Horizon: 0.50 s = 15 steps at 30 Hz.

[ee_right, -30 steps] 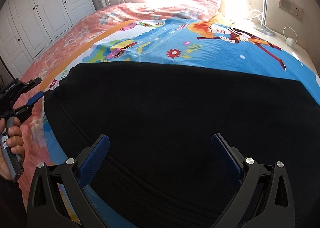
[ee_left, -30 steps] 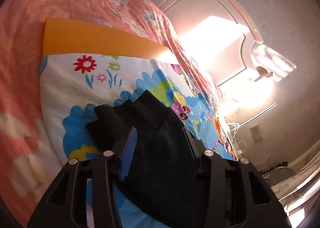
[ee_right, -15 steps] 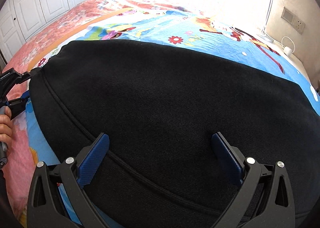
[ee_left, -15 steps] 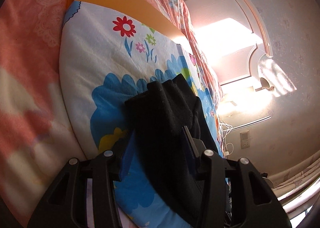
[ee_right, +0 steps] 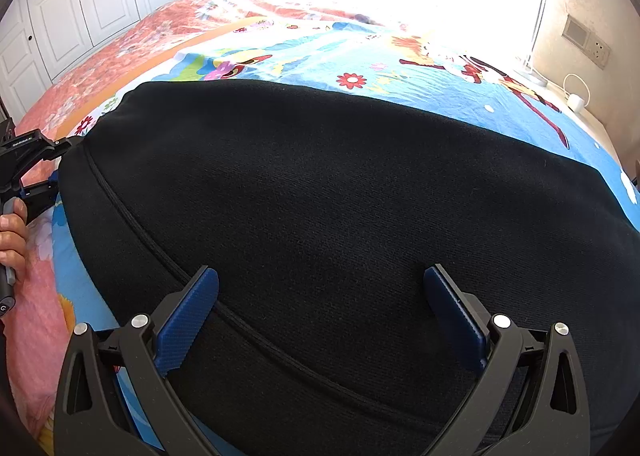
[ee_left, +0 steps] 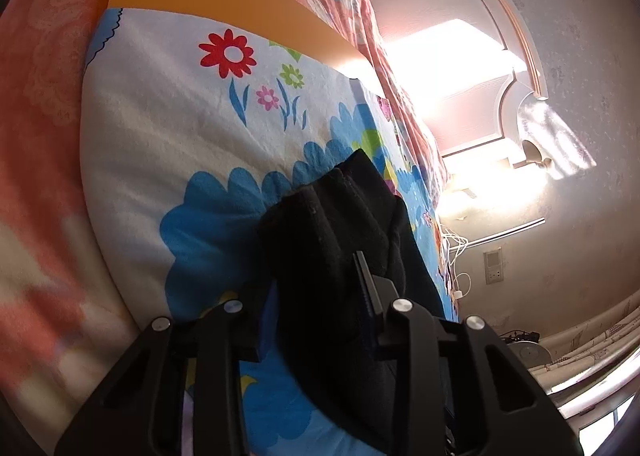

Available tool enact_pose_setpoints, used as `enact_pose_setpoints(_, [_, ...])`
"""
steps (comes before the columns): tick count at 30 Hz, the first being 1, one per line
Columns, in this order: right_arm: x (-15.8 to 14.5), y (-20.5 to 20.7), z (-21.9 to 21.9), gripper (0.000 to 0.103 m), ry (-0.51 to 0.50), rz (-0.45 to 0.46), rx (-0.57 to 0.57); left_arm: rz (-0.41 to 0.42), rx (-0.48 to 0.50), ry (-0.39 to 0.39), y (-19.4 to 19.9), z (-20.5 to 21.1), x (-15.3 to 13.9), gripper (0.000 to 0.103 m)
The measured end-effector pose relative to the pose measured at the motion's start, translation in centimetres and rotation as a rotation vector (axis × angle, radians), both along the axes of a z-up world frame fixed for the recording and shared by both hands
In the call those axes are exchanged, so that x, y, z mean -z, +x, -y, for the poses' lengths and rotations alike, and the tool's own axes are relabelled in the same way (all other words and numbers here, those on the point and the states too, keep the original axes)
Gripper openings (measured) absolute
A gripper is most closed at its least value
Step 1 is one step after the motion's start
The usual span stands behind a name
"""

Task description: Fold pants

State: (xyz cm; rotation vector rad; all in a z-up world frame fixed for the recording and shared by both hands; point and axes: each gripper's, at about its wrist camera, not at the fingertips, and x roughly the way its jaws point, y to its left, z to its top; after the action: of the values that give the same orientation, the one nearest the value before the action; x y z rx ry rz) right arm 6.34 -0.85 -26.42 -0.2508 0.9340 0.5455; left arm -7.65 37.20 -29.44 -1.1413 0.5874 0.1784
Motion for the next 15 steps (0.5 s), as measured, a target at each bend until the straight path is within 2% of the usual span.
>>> enact_pose_setpoints(2, [0.0,0.0,0.0,0.099,0.000,0.000,0.001,0.014,-0.007,0.003,-0.3,0.1,-0.3,0.013])
enact_pose_setpoints(11, [0.0,0.0,0.0,0.099,0.001,0.003,-0.002,0.023,-0.016,0.025,-0.3,0.5,-1.3,0.011])
enact_pose_setpoints(15, [0.0,0.1,0.0,0.099,0.000,-0.002,-0.002,0.015,-0.018,0.092,-0.3,1.5,-3.3,0.011])
